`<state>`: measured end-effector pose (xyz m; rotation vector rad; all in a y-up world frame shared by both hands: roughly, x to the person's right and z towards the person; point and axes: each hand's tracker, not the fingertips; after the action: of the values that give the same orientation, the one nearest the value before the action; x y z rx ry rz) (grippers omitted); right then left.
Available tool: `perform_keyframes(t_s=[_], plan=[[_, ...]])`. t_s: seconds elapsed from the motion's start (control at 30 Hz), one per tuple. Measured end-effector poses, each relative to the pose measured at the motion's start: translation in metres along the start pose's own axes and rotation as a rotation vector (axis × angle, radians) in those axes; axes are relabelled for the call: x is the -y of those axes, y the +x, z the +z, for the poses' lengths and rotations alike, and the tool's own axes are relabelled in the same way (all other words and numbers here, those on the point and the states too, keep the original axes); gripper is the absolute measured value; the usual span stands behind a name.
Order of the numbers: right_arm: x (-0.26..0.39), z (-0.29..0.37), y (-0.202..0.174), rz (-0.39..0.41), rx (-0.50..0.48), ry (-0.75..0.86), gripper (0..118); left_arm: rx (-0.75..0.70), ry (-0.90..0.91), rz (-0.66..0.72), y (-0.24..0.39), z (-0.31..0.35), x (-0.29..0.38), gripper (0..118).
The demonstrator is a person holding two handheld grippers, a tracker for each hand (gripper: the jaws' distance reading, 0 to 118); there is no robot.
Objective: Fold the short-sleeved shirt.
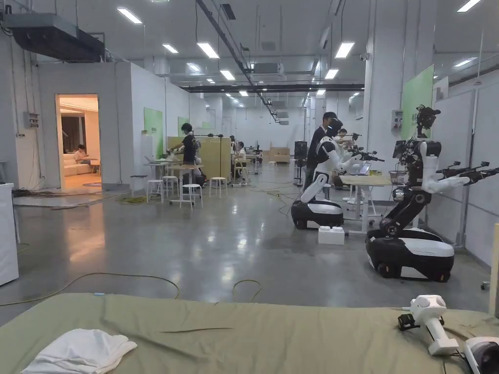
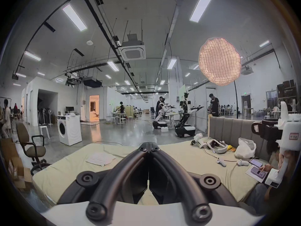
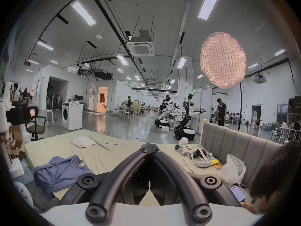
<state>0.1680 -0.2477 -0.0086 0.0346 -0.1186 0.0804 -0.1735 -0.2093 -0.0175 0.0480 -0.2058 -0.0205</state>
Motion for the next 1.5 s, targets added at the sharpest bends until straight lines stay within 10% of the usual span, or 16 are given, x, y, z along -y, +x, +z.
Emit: perform_keyframes(t_s=[0.93,1.03,1.13,1.3,1.37,1.5], plan=[[0.000,0.003,0.010,-0.040,0.021,-0.001,0,-0.009,0.001,0.009,-0.005,0.000,0.000,0],[0.002,-0.001,-0.015,0.363,0.127,-0.009,0,-0.068,0.004,-0.293,0.029,-0.005,0.006,0],[0.028,-0.002,-0.041,0.874,0.077,-0.013,0,-0.105,-0.015,-0.892,0.075,-0.015,0.052,0],[0.086,-0.007,-0.045,1.512,-0.080,-0.076,0,0.078,-0.151,-1.603,0.077,-0.015,0.142,0],[0.101,-0.004,-0.038,1.620,-0.150,-0.077,0,0.131,-0.178,-1.673,0.068,-0.009,0.159,0],[0.109,-0.001,-0.026,1.597,-0.179,-0.102,0,0.086,-0.199,-1.457,0.064,-0.012,0.141,0]])
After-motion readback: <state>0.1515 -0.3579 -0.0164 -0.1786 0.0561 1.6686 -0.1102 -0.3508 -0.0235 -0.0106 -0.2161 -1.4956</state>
